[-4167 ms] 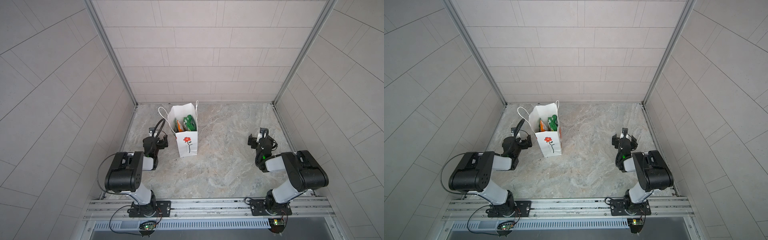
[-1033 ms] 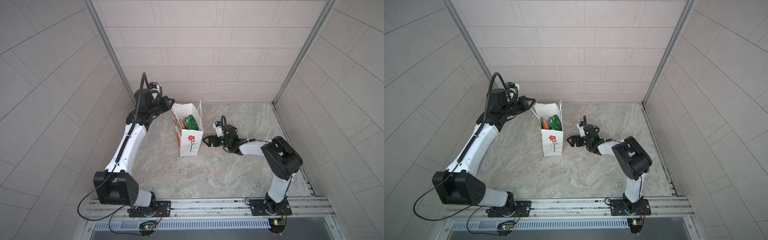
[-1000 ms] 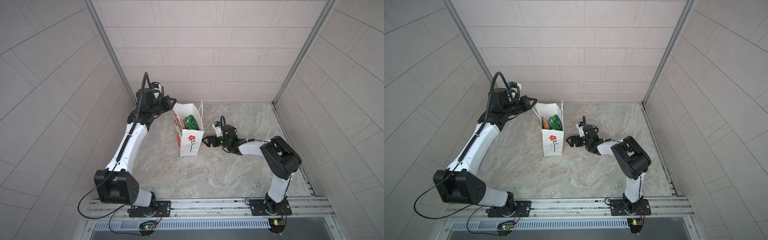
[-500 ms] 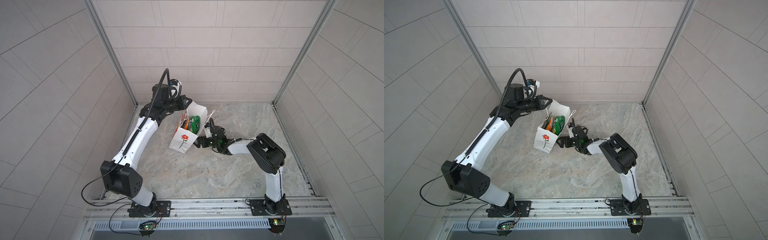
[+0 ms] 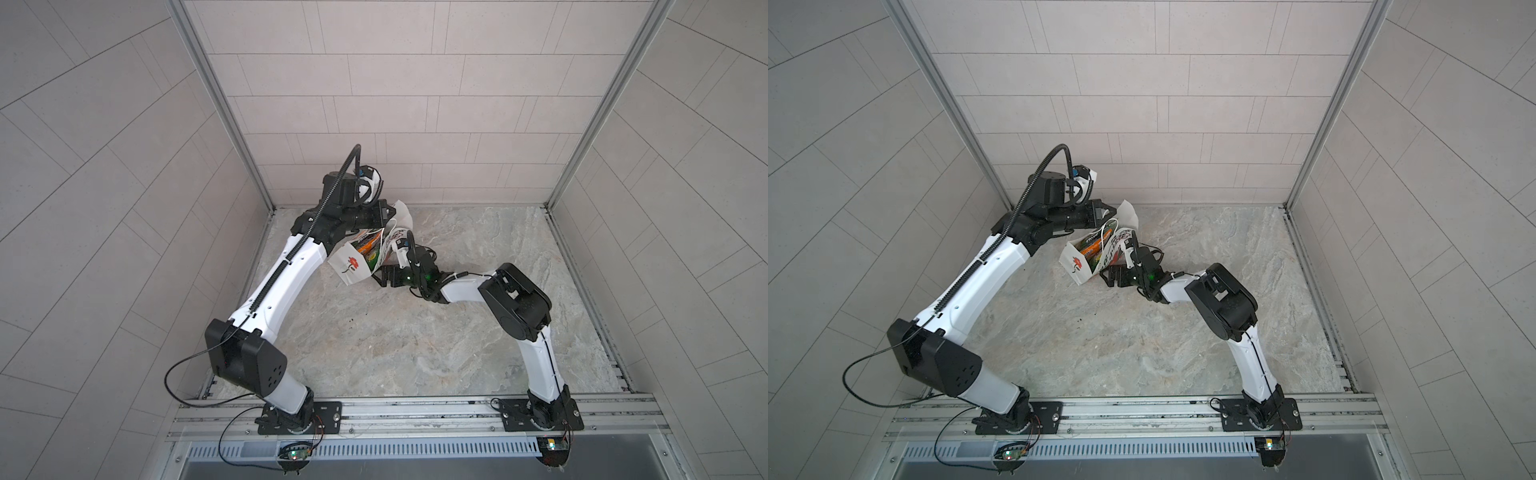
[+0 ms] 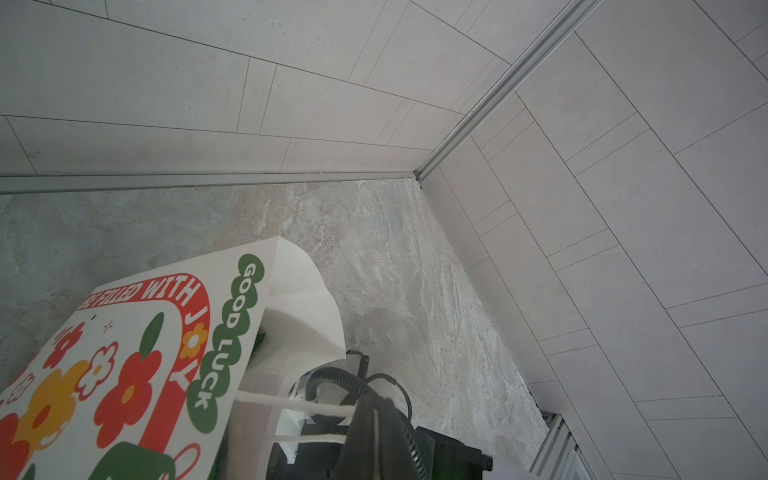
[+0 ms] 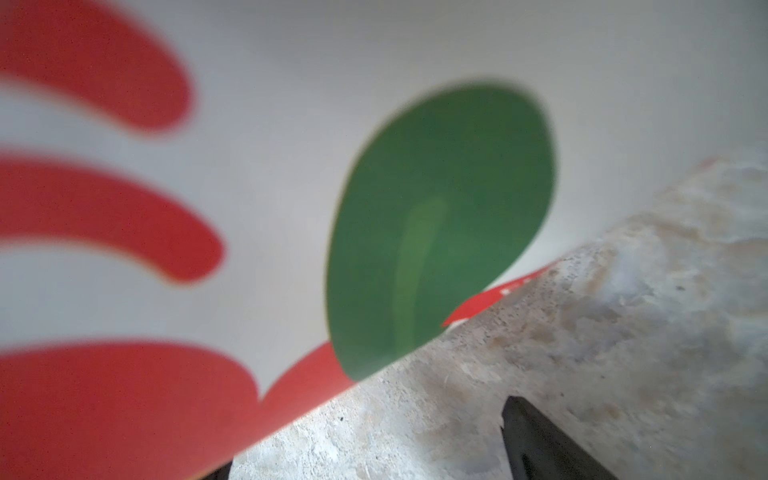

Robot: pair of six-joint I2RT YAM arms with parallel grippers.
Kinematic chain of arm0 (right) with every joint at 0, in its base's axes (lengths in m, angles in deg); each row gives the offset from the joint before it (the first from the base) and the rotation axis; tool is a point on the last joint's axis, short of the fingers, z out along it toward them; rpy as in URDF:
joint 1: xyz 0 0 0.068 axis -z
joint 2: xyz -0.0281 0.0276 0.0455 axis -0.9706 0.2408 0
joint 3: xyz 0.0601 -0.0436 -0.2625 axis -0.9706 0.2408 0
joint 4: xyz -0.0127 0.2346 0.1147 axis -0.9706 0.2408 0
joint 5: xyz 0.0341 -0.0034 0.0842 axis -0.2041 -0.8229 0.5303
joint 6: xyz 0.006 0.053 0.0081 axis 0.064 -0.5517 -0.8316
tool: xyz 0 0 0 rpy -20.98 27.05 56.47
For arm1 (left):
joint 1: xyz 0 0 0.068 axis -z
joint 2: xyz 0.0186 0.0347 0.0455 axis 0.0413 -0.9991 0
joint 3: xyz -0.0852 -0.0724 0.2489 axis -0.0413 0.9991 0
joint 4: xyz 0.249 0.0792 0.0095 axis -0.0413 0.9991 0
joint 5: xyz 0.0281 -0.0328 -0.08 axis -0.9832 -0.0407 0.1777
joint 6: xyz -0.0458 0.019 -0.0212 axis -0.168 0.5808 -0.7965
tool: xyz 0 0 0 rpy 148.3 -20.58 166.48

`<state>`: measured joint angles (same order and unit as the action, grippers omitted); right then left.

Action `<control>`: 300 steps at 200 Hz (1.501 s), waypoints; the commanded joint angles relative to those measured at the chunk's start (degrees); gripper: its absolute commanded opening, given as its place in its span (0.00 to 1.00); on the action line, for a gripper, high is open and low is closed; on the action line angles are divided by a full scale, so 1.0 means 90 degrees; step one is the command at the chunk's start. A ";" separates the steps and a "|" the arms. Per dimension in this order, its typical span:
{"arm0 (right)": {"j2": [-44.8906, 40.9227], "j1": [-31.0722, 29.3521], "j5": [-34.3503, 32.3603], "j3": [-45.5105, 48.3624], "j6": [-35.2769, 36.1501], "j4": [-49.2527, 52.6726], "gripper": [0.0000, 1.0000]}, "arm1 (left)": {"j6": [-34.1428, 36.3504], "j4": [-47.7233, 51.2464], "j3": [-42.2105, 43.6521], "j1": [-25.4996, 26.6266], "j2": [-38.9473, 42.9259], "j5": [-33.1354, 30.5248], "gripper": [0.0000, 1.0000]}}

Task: Take the snacks out of the paper bag
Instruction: 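Grasp the bag's top edge with left gripper, tip it while right approaches, then reach the right gripper into the bag opening toward the candy packets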

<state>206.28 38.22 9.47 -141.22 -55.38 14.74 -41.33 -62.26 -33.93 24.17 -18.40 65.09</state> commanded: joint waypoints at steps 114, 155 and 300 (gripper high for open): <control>-0.2838 0.1711 -0.0260 0.3291 0.0573 0.0552 0.99 | -0.0242 -0.1080 0.1287 0.1220 0.0836 -0.0988 0.00; -0.4230 0.2134 -0.0996 0.3387 0.1061 0.2537 0.99 | -0.0279 -0.1094 0.1379 0.1543 0.0726 -0.1234 0.00; -0.5565 0.0860 0.1196 0.3580 0.0900 0.2079 0.86 | -0.0134 -0.0996 0.1534 0.1597 0.1029 -0.1608 0.00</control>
<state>154.26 48.17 16.42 -109.18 -47.01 37.69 -43.26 -70.31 -20.40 38.40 -11.88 52.15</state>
